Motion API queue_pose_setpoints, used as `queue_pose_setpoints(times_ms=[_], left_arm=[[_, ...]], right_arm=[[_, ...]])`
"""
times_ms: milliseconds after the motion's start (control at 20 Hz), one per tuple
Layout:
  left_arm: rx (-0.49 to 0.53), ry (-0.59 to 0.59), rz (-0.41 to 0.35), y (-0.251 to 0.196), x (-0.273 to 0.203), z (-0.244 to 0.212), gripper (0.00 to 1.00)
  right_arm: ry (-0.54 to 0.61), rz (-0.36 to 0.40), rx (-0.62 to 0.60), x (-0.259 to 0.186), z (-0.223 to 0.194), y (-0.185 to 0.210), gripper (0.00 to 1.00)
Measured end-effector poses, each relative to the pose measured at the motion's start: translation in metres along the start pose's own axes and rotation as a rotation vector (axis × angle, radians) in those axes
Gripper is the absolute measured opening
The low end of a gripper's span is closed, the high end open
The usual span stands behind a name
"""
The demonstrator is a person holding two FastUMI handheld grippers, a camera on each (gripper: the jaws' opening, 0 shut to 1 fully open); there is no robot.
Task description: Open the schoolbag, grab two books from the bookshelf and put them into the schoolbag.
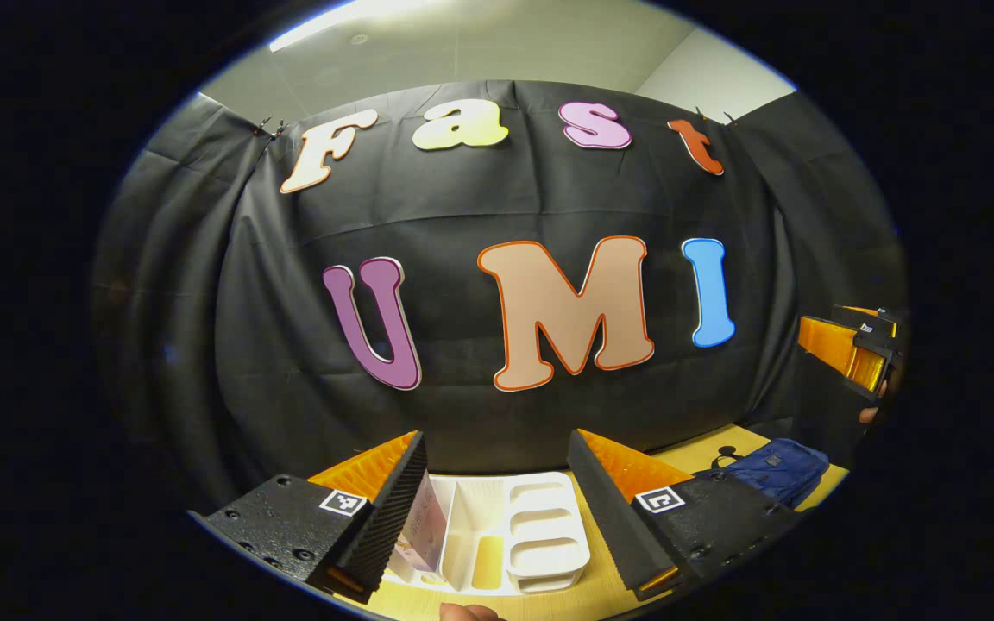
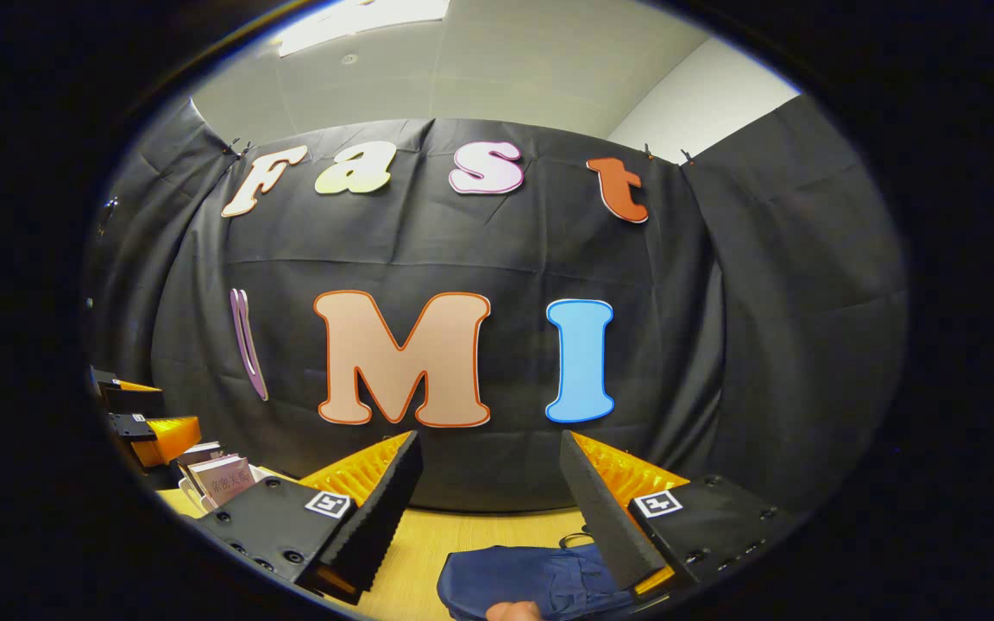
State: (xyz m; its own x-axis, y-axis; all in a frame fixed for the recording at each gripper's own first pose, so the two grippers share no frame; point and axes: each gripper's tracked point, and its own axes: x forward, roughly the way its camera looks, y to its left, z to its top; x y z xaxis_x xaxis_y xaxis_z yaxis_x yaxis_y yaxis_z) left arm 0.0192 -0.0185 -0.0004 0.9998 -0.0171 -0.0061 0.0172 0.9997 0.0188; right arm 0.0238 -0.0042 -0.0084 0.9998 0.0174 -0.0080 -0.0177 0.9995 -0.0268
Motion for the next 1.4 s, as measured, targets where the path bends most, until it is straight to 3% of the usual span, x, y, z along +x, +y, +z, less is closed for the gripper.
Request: queue_pose_setpoints(times_ms=[700, 800, 950, 1050, 1250, 1400], left_arm=[[0.000, 0.015, 0.015, 0.002, 0.008, -0.006, 0.96], [-0.008, 0.025, 0.016, 0.002, 0.008, -0.010, 0.96], [-0.014, 0.042, 0.024, 0.005, 0.009, -0.016, 0.93], [-0.010, 0.044, 0.036, 0.009, 0.008, -0.017, 0.97], [-0.030, 0.063, 0.047, 0.015, 0.007, -0.024, 0.93], [-0.047, 0.079, 0.076, 0.026, 0.003, -0.031, 0.96]], right_arm=[[-0.005, 0.011, -0.001, 0.014, -0.004, -0.007, 1.00], [0.031, 0.073, -0.112, 0.016, -0.021, -0.001, 1.00], [0.093, 0.186, -0.372, 0.011, -0.061, 0.008, 0.99], [0.125, 0.255, -0.509, 0.003, -0.089, 0.016, 0.99], [0.294, 0.389, -0.769, -0.027, -0.174, 0.023, 0.98], [0.340, 0.448, -0.985, -0.051, -0.223, 0.018, 0.98]])
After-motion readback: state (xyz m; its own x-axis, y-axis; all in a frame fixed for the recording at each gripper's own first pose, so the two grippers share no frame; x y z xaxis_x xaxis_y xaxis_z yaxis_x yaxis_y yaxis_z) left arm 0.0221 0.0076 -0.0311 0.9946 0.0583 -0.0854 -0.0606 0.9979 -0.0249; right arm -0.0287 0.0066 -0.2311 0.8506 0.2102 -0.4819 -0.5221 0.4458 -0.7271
